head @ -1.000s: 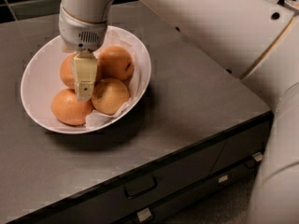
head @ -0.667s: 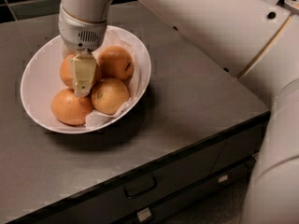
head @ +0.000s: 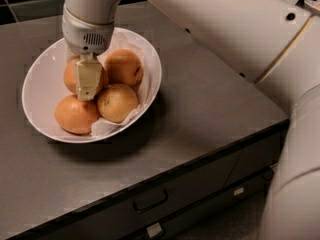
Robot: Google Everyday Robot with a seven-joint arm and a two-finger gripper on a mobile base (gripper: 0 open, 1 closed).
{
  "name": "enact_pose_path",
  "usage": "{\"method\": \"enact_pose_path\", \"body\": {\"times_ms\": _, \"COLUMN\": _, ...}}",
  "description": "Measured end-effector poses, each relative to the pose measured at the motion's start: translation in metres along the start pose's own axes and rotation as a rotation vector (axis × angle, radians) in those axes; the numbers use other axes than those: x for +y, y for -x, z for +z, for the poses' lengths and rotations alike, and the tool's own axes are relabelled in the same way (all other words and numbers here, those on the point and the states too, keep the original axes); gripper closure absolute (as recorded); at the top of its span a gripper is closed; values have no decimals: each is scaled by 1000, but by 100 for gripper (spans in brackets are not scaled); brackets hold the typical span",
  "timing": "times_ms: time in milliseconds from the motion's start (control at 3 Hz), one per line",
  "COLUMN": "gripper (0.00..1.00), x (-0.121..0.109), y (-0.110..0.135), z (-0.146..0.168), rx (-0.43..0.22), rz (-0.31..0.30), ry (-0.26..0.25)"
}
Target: Pick orange from white bowl
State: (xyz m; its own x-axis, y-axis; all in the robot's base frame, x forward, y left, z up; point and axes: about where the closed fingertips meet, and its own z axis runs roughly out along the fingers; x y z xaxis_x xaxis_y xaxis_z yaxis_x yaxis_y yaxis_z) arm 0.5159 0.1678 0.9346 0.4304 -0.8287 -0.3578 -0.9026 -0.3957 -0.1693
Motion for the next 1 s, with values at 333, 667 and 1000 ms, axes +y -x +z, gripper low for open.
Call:
{"method": "enact_pose_path", "body": {"times_ms": 333, "gripper": 96, "x": 6, "y": 7, "z": -17, "rx": -31, "rz": -42, "ry": -82}}
{"method": "enact_pose_path", "body": {"times_ms": 667, "gripper": 100, "x": 22, "y": 18, "z": -46, "rx": -77, "rz": -112, "ry": -216}}
{"method": "enact_pose_path", "body": {"times_ms": 1000, "gripper": 100, "x": 19, "y": 16, "z": -52, "rx": -81, "rz": -113, "ry": -248}}
